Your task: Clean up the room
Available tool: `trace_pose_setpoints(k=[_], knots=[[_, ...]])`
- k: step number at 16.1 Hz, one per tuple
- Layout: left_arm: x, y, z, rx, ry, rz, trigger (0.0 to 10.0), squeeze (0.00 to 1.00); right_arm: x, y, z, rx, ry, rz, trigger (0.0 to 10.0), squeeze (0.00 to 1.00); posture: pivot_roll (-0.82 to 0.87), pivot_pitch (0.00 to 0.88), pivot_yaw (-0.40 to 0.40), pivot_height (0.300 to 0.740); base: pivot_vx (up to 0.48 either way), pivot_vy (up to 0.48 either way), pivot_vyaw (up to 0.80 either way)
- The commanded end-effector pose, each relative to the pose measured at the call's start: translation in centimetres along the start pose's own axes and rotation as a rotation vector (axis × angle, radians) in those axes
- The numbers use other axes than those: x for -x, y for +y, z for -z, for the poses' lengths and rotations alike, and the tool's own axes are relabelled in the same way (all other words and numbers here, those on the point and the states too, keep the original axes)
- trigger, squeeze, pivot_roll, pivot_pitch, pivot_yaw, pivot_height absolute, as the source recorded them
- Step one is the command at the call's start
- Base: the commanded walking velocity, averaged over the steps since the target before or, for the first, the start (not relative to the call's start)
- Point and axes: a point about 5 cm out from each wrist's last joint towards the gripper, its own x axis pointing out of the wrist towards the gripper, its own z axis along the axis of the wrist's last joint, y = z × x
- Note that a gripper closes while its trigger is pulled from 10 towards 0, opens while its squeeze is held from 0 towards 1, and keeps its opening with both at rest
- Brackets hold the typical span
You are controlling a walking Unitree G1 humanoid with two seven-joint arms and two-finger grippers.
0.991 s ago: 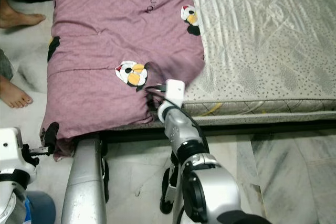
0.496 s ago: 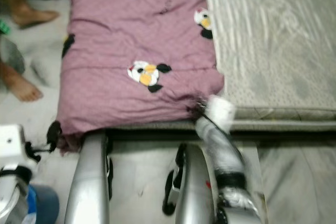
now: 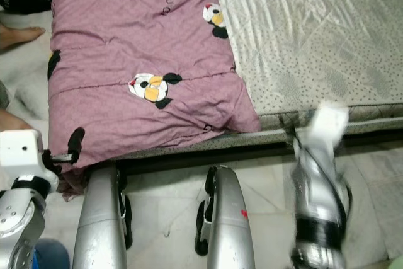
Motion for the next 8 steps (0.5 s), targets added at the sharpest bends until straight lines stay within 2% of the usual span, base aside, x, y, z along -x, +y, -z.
trace_pose_setpoints(k=[1,2,3,4,5,8], knots=[[0.2,0.3,0.7,0.002,0.028,-0.010,10.0,0.00,0.3,0.5,-0.3,0.000,-0.021,-0.040,10.0,0.00,0.12,0.234,-0.084,0.565,0.000,0.000,0.00],[0.1,0.3,0.5,0.003,0.017,-0.016,10.0,0.00,-0.3,3.5,-1.6,-0.057,-0.068,-0.159,10.0,0.00,0.14,0.226,-0.087,0.565,0.000,0.000,0.00],[0.1,0.3,0.4,0.004,0.013,-0.018,10.0,0.00,-0.5,4.5,-1.9,-0.070,-0.082,-0.201,10.0,0.00,0.14,0.225,-0.087,0.565,0.000,0.000,0.00],[0.1,0.4,0.2,0.004,0.002,-0.023,10.0,0.00,-0.8,6.8,-2.0,-0.092,-0.092,-0.305,10.0,0.00,0.16,0.225,-0.086,0.565,0.000,0.000,0.00],[0.2,0.5,0.0,0.001,-0.004,-0.025,10.0,0.00,-0.8,9.2,-1.6,-0.117,-0.074,-0.413,10.0,0.00,0.17,0.225,-0.087,0.565,0.000,0.000,0.00],[0.5,0.8,0.0,-0.012,-0.007,-0.028,10.0,0.00,0.1,14.2,0.8,-0.159,0.037,-0.563,10.0,0.00,0.21,0.230,-0.084,0.565,0.000,0.000,0.00]])
